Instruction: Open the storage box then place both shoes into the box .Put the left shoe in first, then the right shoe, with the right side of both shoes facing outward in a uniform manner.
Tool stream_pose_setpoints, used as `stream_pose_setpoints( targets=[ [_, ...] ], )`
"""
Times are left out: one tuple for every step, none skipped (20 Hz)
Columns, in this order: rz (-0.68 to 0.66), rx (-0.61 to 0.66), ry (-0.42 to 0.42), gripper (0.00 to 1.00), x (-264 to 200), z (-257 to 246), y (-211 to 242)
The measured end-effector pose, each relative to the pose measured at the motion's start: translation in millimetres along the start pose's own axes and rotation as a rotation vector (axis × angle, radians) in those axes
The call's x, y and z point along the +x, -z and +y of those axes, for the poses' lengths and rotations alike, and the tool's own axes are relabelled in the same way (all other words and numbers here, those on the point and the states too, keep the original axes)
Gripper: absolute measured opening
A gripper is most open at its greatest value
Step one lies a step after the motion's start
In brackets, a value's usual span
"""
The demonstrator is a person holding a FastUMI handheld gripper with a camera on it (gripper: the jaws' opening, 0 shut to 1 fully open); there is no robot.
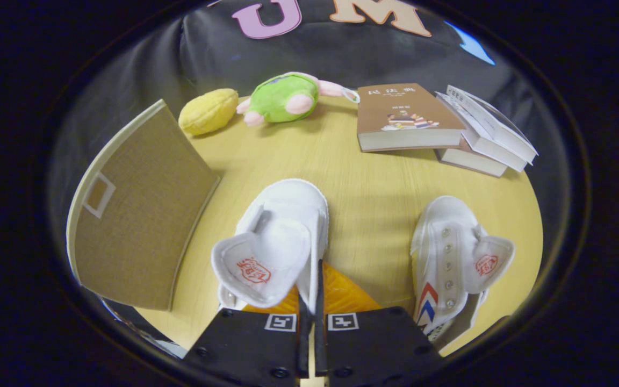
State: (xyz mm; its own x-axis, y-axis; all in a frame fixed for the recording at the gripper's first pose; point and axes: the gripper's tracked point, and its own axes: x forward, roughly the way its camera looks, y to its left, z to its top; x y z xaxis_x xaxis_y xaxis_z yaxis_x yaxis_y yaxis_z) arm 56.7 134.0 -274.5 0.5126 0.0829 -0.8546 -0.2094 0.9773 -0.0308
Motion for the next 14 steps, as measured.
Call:
stream_pose_setpoints(
  targets=[
    [-0.01, 0.002, -0.002, 0.07, 0, 0, -1],
    [-0.014, 0.003, 0.0, 0.07, -1, -1, -2],
    [-0.016, 0.003, 0.0, 0.06, 1, -1, -1],
    [-0.02, 0.007, -0.003, 0.06, 0, 0, -2],
    [-0.026, 0.023, -0.009, 0.06, 0, 0, -2],
    [-0.028, 0.043, -0.026, 0.06, 0, 3, -3],
    [-0.03, 0.077, -0.053, 0.06, 0, 7, -3],
    [-0.029, 0.12, -0.087, 0.06, -1, 12, -4],
    [-0.028, 0.161, -0.12, 0.06, -2, 17, -5],
    [-0.019, 0.19, -0.149, 0.06, -4, 22, -6],
    [-0.016, 0.215, -0.168, 0.06, -7, 24, -6],
    [-0.017, 0.225, -0.179, 0.06, -9, 25, -8],
    [-0.027, 0.233, -0.185, 0.06, -14, 25, -10],
    [-0.039, 0.245, -0.193, 0.06, -18, 24, -14]
  ],
)
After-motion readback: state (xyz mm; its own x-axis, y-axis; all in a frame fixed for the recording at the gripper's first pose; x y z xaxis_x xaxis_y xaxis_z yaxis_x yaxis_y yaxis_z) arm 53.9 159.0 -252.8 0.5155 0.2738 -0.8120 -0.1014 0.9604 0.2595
